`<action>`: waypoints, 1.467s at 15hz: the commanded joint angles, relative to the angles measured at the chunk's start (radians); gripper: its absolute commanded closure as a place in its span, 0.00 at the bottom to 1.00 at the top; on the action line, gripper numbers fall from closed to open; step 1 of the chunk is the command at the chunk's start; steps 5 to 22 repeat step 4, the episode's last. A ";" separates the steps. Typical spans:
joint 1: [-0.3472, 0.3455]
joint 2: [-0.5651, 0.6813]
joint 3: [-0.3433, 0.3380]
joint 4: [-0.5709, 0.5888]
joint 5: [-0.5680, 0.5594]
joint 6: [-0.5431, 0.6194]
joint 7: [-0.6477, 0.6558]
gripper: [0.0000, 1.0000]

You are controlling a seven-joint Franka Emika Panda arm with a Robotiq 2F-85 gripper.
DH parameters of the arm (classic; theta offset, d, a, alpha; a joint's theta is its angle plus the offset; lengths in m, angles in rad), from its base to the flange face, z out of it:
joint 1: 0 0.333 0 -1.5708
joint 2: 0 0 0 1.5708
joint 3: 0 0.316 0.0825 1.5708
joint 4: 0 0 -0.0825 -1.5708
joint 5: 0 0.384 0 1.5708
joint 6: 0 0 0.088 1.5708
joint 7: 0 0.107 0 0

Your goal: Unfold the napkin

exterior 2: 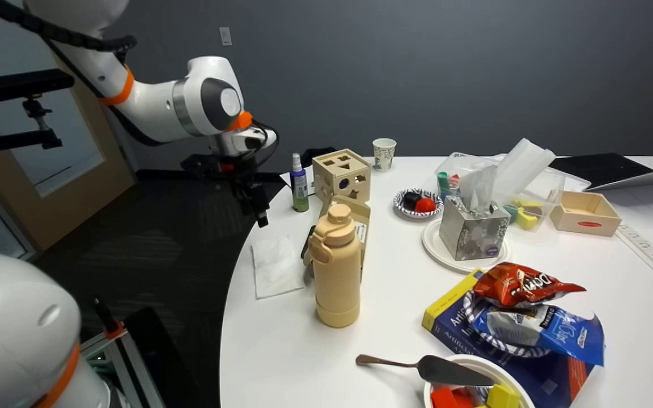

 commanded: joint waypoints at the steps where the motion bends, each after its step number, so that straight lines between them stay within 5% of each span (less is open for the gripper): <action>1: -0.065 -0.093 0.086 0.021 0.015 -0.108 -0.034 0.00; 22: -0.096 -0.122 0.123 0.032 0.023 -0.138 -0.061 0.00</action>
